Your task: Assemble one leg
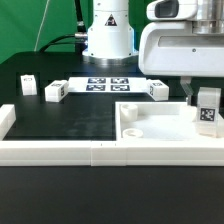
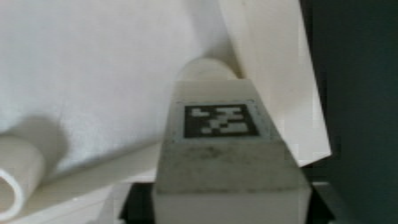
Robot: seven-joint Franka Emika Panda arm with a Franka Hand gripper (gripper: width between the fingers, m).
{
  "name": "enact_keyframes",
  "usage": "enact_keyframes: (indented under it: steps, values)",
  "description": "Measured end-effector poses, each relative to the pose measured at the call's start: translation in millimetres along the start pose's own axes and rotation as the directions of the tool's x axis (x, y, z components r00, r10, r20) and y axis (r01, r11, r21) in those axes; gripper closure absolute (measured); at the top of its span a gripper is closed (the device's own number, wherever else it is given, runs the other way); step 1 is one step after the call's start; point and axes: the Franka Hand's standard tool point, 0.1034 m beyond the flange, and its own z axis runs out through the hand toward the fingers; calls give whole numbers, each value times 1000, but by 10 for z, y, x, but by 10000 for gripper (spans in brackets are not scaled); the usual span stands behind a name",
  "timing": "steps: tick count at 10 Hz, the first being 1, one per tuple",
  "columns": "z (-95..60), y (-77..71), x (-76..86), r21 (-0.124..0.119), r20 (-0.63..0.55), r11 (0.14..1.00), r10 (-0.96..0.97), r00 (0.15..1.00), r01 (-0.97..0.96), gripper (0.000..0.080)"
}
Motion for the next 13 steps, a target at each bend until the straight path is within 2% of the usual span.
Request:
enact_keyframes:
  steps: [2, 3, 5, 7, 8, 9, 10, 11, 12, 13]
  values:
    - [4, 25, 2, -8, -7, 965, 263, 965, -263, 509]
    - [6, 40, 2, -11, -12, 918, 397, 918, -397, 509]
    - [3, 72, -12, -18, -9, 770, 638, 770, -638, 508]
    - [3, 95, -12, -19, -3, 664, 748, 664, -747, 508]
    - [0, 88, -22, -32, 0, 642, 766, 642, -766, 508]
    - [3, 88, -23, -32, 1, 624, 781, 625, -781, 508]
    - [9, 87, -27, -32, 1, 631, 775, 631, -775, 421]
    - [9, 88, -27, -33, 1, 639, 769, 640, -768, 282]
    - [9, 97, -25, -36, 5, 714, 700, 714, -699, 191]
    - [9, 97, -28, -37, 6, 729, 684, 730, -683, 191]
